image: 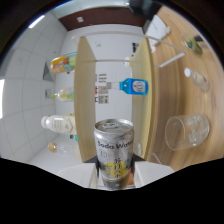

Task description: Make me a cup of Mojito.

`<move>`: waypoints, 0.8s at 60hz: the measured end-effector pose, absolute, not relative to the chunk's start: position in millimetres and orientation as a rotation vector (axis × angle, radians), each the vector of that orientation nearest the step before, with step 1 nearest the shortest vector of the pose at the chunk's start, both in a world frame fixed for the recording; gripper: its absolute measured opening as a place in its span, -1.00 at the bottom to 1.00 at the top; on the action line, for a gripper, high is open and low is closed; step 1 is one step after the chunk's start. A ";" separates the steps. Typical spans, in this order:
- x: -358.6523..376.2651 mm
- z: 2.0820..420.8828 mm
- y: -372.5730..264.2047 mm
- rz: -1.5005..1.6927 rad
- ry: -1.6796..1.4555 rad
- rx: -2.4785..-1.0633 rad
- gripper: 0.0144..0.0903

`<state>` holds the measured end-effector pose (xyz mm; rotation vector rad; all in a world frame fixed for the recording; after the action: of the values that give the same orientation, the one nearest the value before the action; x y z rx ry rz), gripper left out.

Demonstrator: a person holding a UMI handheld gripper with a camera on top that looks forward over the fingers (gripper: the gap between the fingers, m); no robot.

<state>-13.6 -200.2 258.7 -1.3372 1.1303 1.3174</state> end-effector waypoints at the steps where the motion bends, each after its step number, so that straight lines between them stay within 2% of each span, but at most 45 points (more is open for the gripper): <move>1: -13.5 260.8 -200.5 1.258 1.077 -1.369 -0.05; 10: -20.6 269.3 -200.4 0.760 0.613 -1.572 -0.05; 20: -33.7 232.2 -194.1 0.382 0.293 -1.682 -0.05; 31: -60.8 161.1 -189.5 0.191 0.032 -1.801 -0.06; 48: -87.0 79.8 -190.3 0.162 -0.077 -1.944 -0.06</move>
<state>-87.0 -190.3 79.8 -1.9438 -0.0769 0.1623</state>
